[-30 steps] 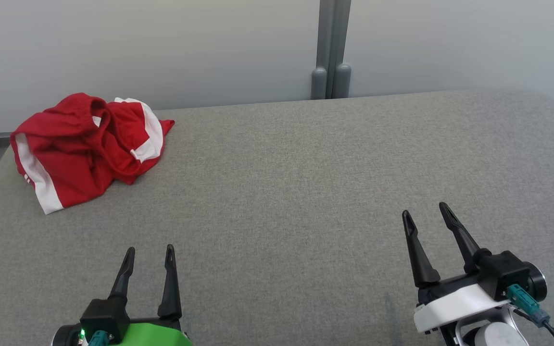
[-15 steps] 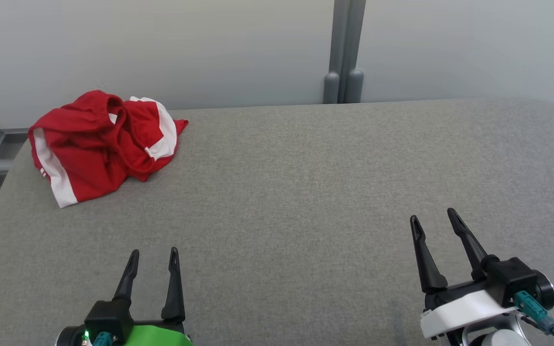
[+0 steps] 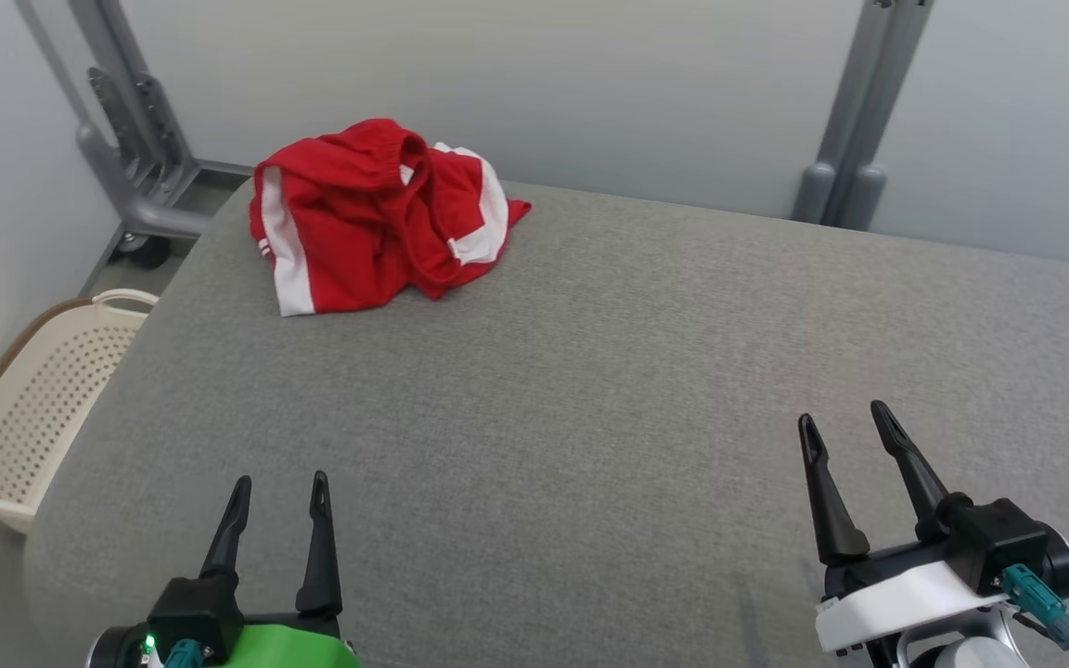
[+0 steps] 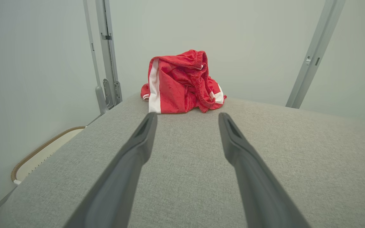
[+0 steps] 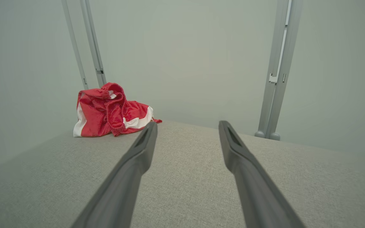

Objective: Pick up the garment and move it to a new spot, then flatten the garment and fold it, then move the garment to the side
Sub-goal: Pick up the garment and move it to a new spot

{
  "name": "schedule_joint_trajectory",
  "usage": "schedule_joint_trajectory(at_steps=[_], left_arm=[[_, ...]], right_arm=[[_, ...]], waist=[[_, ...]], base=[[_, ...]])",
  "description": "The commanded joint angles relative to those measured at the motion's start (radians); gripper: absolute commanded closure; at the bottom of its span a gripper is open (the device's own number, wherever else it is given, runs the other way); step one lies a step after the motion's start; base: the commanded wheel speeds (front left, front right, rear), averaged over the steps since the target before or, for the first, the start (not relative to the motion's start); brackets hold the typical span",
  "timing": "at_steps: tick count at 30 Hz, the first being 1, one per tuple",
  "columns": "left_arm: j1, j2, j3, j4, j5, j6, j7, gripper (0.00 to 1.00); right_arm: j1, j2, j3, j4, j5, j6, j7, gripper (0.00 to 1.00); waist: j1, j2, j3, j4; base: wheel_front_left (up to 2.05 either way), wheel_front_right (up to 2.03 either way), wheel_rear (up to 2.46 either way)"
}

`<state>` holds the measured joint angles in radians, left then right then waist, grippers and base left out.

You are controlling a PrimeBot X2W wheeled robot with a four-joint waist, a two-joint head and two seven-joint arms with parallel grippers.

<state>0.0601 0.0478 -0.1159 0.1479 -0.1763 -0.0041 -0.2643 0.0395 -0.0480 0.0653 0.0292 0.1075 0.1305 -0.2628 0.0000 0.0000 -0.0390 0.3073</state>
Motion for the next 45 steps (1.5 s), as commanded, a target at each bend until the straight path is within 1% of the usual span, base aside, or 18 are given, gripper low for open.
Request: schedule_joint_trajectory(at_steps=[1, 5, 9, 14, 19, 22, 23, 27, 34, 36, 39, 41, 45], left_arm=[[0.000, 0.004, 0.006, -0.004, 0.005, -0.002, -0.001, 0.00], [-0.001, 0.004, 0.008, -0.008, 0.006, -0.006, -0.001, 0.00], [0.001, 0.004, 0.009, -0.018, -0.001, 0.001, -0.001, 0.00], [0.004, 0.004, 0.005, -0.020, -0.003, 0.003, -0.001, 0.00], [-0.023, 0.004, 0.006, -0.021, 0.015, -0.013, -0.001, 0.00], [-0.069, 0.019, 0.016, -0.024, 0.026, -0.032, -0.001, 0.00], [-0.069, 0.019, 0.016, -0.024, 0.026, -0.032, -0.001, 0.00], [-0.174, 0.068, 0.019, 0.001, 0.040, -0.065, 0.000, 0.00], [-0.493, 0.182, -0.017, 0.056, 0.064, -0.110, 0.083, 0.00], [-0.586, 0.201, -0.031, 0.080, 0.048, -0.117, 0.113, 0.00], [-0.714, 0.246, -0.046, 0.128, 0.035, -0.122, 0.157, 0.00], [-0.785, 0.268, -0.066, 0.169, 0.019, -0.124, 0.189, 0.00], [-0.903, 0.336, -0.104, 0.254, -0.008, -0.126, 0.256, 0.00]], right_arm=[[-0.001, -0.004, 0.002, -0.002, 0.005, 0.000, -0.003, 0.00], [-0.010, -0.004, 0.005, 0.001, 0.007, 0.000, -0.003, 0.00], [-0.021, -0.005, 0.014, 0.005, 0.010, 0.000, -0.003, 0.00], [-0.020, -0.005, 0.012, 0.002, 0.011, 0.000, -0.003, 0.00], [-0.016, -0.004, 0.005, -0.006, 0.027, 0.000, -0.003, 0.00], [-0.019, -0.005, -0.004, -0.015, 0.022, 0.000, -0.003, 0.00], [-0.019, -0.005, -0.004, -0.015, 0.022, 0.000, -0.003, 0.00], [-0.026, -0.005, -0.012, -0.025, 0.009, 0.000, -0.003, 0.00], [-0.067, -0.005, -0.008, -0.046, -0.040, 0.000, -0.003, 0.00], [-0.087, -0.005, -0.003, -0.048, -0.054, 0.000, -0.003, 0.00], [-0.122, -0.005, 0.004, -0.053, -0.078, 0.000, -0.003, 0.00], [-0.143, -0.005, 0.008, -0.056, -0.094, 0.000, -0.003, 0.00], [-0.183, -0.005, 0.013, -0.066, -0.116, 0.000, -0.003, 0.00]], waist=[[0.0000, 0.0000, 0.014, 0.131], [0.0000, 0.0000, 0.022, 0.175], [0.0000, 0.0000, 0.031, 0.187], [0.0000, 0.0000, 0.032, 0.189], [0.0000, 0.0000, 0.040, 0.167], [0.0000, 0.0000, 0.051, 0.153], [0.0000, 0.0000, 0.051, 0.153], [0.0000, 0.0000, 0.072, 0.134], [0.0000, 0.0000, 0.172, 0.078], [0.0000, 0.0000, 0.209, 0.054], [0.0000, 0.0000, 0.268, 0.010], [0.0000, 0.0000, 0.307, -0.018], [0.0000, 0.0000, 0.388, -0.079]], base=[[0.00, 0.00, 0.00], [0.00, 0.00, 0.00], [0.00, 0.00, 0.00], [0.00, 0.00, 0.00], [0.00, 0.00, 0.00], [0.00, 0.00, 0.00], [0.00, 0.00, 0.00], [0.00, 0.00, 0.00], [0.00, 0.00, 0.00], [0.00, 0.00, 0.00], [0.00, 0.00, 0.00], [0.00, 0.00, 0.00], [0.00, 0.00, 0.00]])
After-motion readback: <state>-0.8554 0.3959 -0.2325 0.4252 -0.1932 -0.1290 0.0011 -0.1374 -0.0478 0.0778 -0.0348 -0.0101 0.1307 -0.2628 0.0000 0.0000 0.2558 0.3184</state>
